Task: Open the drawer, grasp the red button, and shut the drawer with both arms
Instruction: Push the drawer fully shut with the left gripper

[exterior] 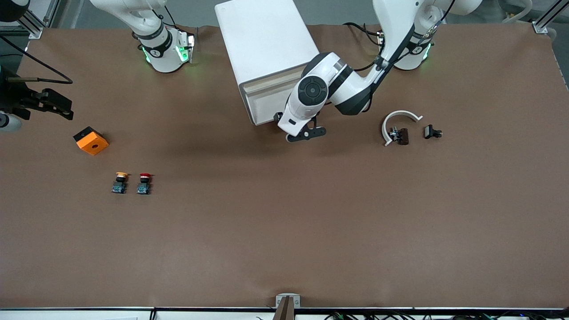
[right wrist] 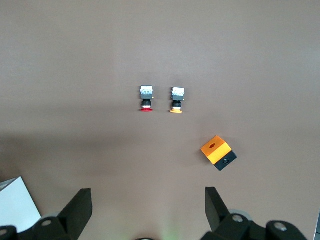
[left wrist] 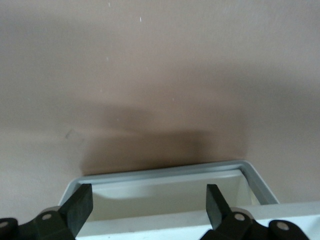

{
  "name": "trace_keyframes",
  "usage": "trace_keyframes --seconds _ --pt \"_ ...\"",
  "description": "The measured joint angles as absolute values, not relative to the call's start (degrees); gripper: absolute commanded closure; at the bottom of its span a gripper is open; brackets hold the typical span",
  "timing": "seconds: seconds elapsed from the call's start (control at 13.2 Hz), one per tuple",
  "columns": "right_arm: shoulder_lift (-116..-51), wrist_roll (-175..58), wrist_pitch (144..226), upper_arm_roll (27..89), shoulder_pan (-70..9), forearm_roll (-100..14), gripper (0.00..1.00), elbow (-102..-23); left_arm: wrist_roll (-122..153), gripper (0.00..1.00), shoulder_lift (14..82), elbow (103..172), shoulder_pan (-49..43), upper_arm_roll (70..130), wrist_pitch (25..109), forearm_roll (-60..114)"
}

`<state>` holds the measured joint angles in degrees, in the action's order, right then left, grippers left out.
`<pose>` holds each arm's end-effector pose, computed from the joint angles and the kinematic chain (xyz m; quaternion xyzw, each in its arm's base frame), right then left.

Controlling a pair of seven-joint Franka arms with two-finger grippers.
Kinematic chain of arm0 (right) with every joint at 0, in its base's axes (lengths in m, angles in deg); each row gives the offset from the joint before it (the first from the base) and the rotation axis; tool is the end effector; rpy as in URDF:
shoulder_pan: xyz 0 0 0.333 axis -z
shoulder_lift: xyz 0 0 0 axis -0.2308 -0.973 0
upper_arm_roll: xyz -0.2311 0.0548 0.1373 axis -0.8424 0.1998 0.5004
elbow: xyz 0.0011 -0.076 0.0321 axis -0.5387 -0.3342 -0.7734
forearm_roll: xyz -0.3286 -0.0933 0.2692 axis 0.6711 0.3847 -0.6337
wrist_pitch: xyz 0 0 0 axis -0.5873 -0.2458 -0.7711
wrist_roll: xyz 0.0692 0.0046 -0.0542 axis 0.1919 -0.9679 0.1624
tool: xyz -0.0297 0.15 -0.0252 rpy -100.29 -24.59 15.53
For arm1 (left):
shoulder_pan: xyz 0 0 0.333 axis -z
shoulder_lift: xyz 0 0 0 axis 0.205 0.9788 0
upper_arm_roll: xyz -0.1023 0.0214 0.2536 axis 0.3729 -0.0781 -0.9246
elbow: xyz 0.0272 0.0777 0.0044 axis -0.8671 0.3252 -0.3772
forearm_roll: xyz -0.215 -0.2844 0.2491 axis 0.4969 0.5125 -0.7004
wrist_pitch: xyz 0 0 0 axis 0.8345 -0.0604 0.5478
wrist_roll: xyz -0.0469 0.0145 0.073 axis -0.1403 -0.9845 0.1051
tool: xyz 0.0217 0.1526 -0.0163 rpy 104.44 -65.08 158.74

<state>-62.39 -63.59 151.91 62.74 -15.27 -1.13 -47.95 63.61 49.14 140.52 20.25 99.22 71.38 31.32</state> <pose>0.5913 0.0008 0.5497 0.9984 0.0077 -0.0388 0.0411 0.4057 -0.5045 0.1825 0.9774 0.1186 -0.1687 0.0458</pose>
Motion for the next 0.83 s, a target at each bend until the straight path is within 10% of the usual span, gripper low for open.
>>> trace_keyframes --seconds 0.83 --pt "-63.25 -63.49 155.97 62.88 -15.38 -4.82 0.00 -47.99 70.00 0.00 49.90 141.24 22.18 102.02 69.50 35.60"
